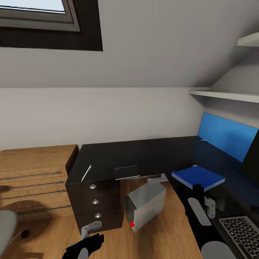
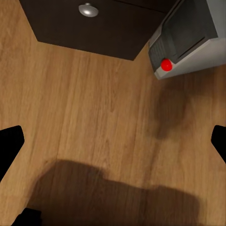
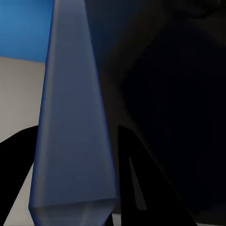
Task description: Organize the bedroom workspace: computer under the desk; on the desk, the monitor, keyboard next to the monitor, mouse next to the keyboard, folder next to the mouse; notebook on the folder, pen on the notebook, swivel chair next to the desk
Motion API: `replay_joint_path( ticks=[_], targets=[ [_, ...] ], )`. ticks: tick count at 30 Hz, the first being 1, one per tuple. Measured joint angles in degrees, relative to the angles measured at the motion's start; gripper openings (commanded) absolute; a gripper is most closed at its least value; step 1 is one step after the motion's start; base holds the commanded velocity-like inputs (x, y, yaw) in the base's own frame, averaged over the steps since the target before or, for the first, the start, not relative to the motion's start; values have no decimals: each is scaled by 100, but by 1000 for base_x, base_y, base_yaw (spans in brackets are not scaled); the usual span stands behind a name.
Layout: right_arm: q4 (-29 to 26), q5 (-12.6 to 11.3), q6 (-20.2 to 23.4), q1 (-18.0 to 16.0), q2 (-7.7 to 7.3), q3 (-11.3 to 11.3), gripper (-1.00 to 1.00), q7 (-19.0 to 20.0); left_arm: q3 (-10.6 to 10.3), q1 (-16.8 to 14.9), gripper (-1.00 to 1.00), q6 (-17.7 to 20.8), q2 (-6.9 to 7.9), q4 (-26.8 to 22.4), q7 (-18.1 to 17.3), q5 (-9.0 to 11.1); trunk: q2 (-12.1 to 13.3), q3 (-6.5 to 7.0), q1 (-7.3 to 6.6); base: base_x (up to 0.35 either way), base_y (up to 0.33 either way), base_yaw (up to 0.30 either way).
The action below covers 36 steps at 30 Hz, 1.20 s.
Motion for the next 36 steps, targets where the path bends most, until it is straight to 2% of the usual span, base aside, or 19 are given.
replay_joint_path(
  ticks=[36],
  targets=[
    [1, -19, 36, 0, 9, 3, -100, 0, 0, 0, 100, 9, 0, -1, 0, 1, 0, -14, 0, 0, 0, -7]
  ],
)
